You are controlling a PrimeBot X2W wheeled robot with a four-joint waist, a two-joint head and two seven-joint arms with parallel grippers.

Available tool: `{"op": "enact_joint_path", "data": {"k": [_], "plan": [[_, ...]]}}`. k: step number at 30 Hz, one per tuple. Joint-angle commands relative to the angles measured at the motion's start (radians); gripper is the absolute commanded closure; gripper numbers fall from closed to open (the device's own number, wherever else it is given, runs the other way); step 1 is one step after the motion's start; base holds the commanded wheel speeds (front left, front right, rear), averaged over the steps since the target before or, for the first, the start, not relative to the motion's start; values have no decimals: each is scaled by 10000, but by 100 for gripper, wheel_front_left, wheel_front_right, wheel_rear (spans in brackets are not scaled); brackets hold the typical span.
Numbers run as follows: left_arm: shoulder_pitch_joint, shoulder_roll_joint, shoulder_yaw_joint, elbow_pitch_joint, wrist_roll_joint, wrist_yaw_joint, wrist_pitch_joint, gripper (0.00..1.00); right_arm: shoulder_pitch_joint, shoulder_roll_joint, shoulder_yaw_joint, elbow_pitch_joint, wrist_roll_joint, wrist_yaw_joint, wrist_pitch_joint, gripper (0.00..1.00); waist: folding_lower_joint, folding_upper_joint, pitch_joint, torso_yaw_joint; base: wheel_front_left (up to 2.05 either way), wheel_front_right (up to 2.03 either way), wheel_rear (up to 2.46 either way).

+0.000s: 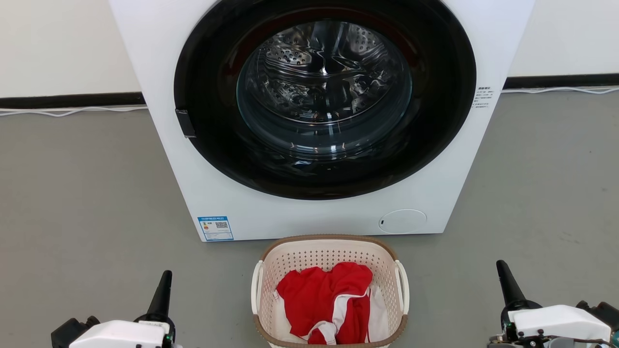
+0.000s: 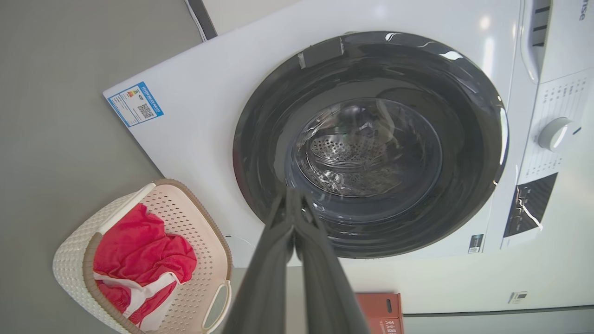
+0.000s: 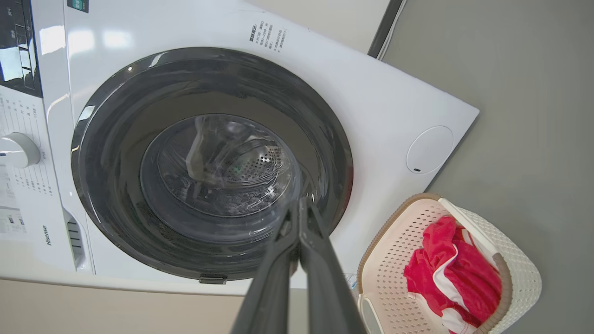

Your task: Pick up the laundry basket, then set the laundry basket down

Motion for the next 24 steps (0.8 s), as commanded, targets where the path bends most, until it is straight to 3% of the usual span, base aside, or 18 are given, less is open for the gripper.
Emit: {"op": "enact_joint_path", "data": {"k": [1,24], "plan": [[-516,121,252,-329,-290,-123,72,100,-521,-56,106,-392,326,57,117,100,0,-1,7,2,0,0,0],[-725,146,336,-780,-2575,-276,718,100,-593,-62,-43,-932,3100,70,749,100,0,-1,138,36,0,0,0]]}}
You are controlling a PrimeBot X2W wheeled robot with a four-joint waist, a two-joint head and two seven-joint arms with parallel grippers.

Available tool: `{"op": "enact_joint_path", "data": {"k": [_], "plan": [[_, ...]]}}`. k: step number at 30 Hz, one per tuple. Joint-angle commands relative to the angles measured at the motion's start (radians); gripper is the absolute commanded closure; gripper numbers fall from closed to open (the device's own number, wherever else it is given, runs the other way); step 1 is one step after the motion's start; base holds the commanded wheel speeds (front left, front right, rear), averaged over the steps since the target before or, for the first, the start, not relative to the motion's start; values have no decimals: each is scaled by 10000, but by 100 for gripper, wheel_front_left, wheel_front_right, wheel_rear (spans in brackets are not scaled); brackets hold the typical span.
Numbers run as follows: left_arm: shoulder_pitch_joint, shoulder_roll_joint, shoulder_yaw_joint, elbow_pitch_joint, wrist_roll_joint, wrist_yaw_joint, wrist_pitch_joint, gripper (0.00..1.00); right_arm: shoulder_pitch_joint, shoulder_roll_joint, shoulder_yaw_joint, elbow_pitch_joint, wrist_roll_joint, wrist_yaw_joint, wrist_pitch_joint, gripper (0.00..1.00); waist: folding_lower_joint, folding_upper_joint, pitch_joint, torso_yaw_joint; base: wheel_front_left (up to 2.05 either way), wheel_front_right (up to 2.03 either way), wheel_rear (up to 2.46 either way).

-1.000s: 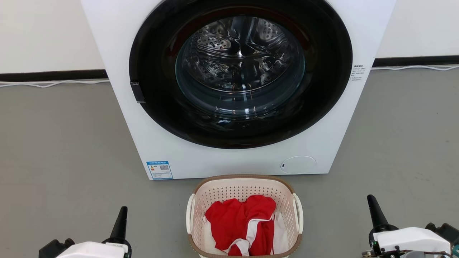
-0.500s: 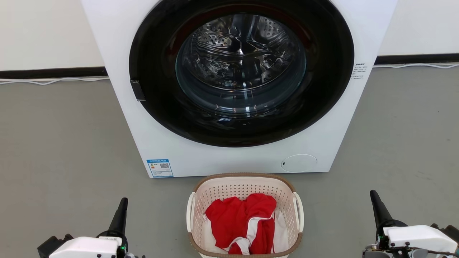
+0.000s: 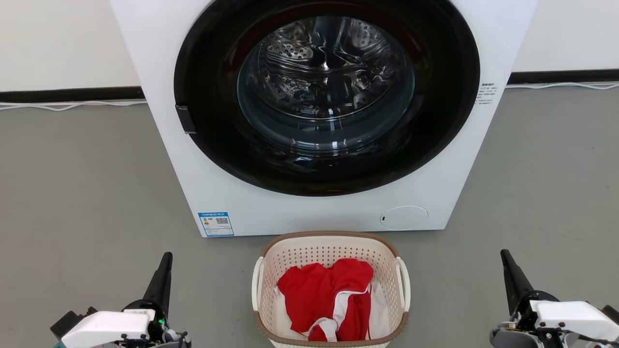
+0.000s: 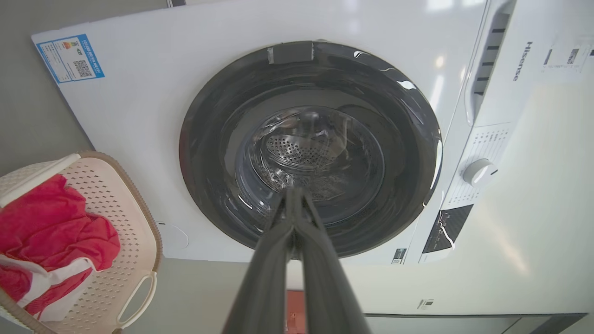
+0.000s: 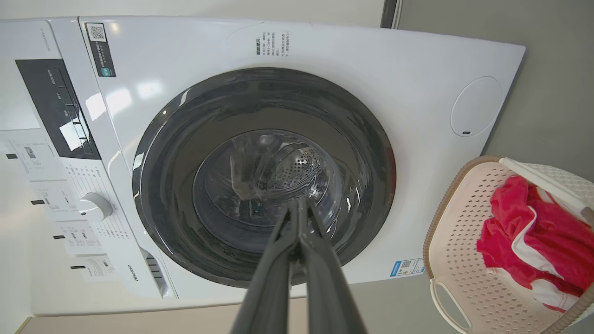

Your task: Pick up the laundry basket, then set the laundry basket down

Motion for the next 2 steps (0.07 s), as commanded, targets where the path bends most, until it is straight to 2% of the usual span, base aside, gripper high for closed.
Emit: {"op": "enact_joint_path", "data": {"k": [1,2], "plan": [[-523,132,310,-347,-334,-129,81,100,-582,-61,169,-401,373,71,126,100,0,-1,9,3,0,0,0],[-533,134,314,-367,-438,-136,111,100,-585,-61,162,-426,499,71,155,100,0,-1,15,4,0,0,0]]}}
